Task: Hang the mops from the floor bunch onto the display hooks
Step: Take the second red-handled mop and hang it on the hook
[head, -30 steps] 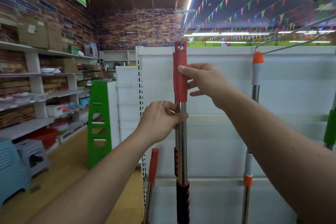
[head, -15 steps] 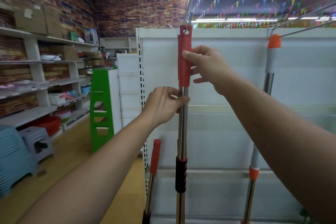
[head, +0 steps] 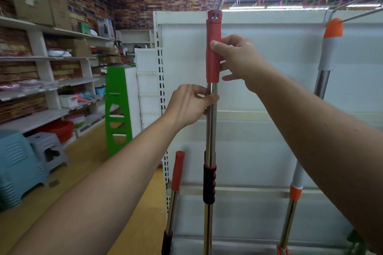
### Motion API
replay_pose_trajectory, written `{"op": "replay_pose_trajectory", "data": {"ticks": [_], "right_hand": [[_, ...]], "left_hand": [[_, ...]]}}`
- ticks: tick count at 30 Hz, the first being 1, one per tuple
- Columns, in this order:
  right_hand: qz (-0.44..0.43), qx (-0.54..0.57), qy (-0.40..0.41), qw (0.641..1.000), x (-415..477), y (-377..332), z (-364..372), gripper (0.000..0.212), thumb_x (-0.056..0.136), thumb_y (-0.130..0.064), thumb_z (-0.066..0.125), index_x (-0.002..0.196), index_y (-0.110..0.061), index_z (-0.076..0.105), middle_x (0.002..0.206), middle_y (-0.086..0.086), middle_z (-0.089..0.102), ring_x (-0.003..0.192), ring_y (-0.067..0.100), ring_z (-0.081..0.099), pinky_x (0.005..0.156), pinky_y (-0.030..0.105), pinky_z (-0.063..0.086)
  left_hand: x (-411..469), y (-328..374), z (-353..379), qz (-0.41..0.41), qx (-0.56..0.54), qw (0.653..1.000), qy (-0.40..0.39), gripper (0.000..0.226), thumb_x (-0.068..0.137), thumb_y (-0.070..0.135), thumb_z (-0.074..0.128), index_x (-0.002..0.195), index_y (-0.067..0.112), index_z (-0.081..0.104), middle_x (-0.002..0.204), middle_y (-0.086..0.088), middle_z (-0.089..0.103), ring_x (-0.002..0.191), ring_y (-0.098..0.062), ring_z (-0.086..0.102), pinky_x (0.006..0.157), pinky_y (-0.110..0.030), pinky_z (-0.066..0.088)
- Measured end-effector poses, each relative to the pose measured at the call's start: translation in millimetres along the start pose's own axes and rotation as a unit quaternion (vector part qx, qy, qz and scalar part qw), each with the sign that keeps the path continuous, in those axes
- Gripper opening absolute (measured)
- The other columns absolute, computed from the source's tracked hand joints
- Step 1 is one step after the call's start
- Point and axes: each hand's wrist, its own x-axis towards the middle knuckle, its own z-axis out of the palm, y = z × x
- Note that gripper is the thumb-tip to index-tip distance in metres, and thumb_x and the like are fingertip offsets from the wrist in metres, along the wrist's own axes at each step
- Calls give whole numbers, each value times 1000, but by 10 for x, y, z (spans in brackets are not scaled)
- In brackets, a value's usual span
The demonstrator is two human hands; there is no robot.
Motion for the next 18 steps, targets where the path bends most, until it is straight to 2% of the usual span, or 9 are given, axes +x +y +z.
{"op": "replay_pose_trajectory", "data": {"ticks": [6, 13, 15, 17, 18], "right_hand": [[9, 16, -8, 1000, 120, 71, 8, 30, 101, -38, 60, 119, -14, 60, 116, 15, 74, 100, 32, 76, 85, 52, 64], [-2, 19, -5, 1000, 189, 146, 14, 26, 101, -38, 61, 113, -15, 60, 118, 17, 72, 95, 33, 77, 70, 44, 65], [-11, 12, -4, 1000, 175, 154, 16, 24, 102, -38, 60, 95, -15, 59, 120, 24, 72, 97, 37, 76, 70, 44, 65], [-16, 14, 2, 1000, 154, 159, 23, 34, 102, -37, 60, 75, -18, 52, 121, 30, 70, 99, 40, 75, 71, 45, 64], [-16, 18, 4, 1000, 146, 163, 27, 37, 102, -38, 60, 72, -19, 49, 122, 30, 70, 101, 41, 75, 72, 47, 65]], "left_hand": [[114, -58, 67, -8, 6, 1000, 11, 29, 86, 44, 71, 98, 20, 79, 78, -3, 81, 78, -23, 78, 84, -49, 62], [188, -70, 108, -6, 8, 1000, 21, 14, 87, 43, 72, 83, 30, 75, 78, -4, 80, 77, -24, 78, 81, -50, 63], [193, -71, 121, -11, 4, 1000, 26, 14, 87, 43, 73, 85, 29, 74, 78, -4, 80, 77, -25, 78, 80, -49, 63], [195, -79, 140, -15, 2, 999, 34, 13, 86, 44, 74, 85, 31, 71, 79, -4, 81, 76, -24, 78, 79, -49, 64], [193, -85, 150, -17, 2, 999, 39, 14, 86, 44, 75, 84, 31, 70, 78, -4, 80, 76, -24, 78, 78, -49, 64]]}}
